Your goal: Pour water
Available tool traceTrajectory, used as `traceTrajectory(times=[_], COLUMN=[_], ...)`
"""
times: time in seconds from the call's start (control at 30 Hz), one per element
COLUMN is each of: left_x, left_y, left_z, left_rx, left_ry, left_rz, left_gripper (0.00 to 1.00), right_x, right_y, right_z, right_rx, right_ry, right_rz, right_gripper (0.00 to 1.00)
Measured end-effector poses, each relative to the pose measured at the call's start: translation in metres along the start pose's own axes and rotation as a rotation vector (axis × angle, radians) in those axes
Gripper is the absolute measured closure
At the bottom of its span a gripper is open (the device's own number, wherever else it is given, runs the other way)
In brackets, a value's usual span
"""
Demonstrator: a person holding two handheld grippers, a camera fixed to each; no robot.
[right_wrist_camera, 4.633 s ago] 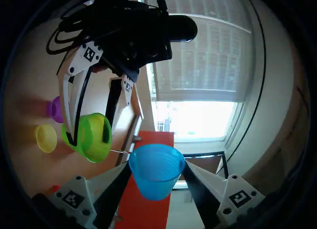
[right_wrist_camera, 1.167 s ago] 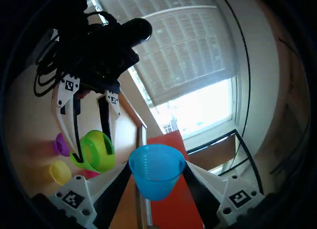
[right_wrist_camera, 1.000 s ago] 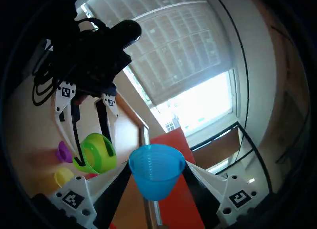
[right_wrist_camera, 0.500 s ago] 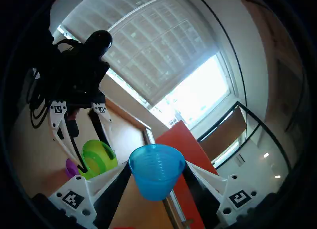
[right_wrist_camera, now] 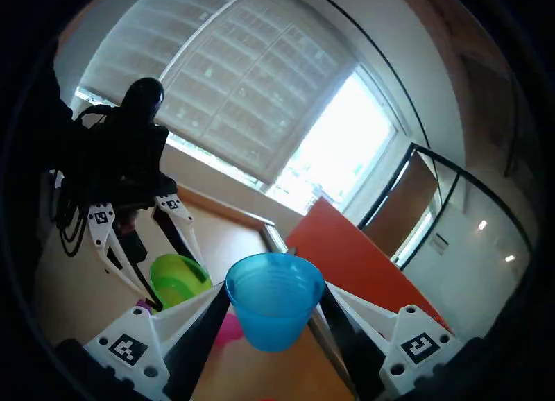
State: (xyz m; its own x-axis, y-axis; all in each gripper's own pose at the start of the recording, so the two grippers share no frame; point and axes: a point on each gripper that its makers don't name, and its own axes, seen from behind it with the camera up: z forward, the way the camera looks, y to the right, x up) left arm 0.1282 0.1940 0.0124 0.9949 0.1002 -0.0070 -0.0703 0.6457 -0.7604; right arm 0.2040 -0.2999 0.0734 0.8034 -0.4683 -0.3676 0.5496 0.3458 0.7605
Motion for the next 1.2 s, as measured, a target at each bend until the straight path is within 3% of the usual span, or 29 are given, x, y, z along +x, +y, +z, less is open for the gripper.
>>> traceTrajectory(times=[0.3, 0.6, 1.07, 1.2], left_x=[0.001, 0.004, 0.004, 0.001], left_y=[-0.001, 0.002, 0.004, 0.004], left_z=[-0.002, -0.006, -0.013, -0.015], left_rx=[0.007, 0.006, 0.013, 0.012], left_ry=[0.003, 0.007, 0.005, -0.003], left_rz=[-0.002, -0.001, -0.016, -0.024], left_gripper=[0.12, 0.12, 0.12, 0.12], right_x=[-0.007, -0.019, -0.03, -0.038], right_y=[-0.007, -0.025, -0.039, -0.043], right_z=[-0.004, -0.011, -0.022, -0.026], right_rx=[0.01, 0.05, 0.072, 0.074], right_ry=[-0.017, -0.047, -0.094, -0.114], right_rz=[0.114, 0.296, 0.475, 0.492], right_gripper=[0.09, 0.09, 0.09, 0.09])
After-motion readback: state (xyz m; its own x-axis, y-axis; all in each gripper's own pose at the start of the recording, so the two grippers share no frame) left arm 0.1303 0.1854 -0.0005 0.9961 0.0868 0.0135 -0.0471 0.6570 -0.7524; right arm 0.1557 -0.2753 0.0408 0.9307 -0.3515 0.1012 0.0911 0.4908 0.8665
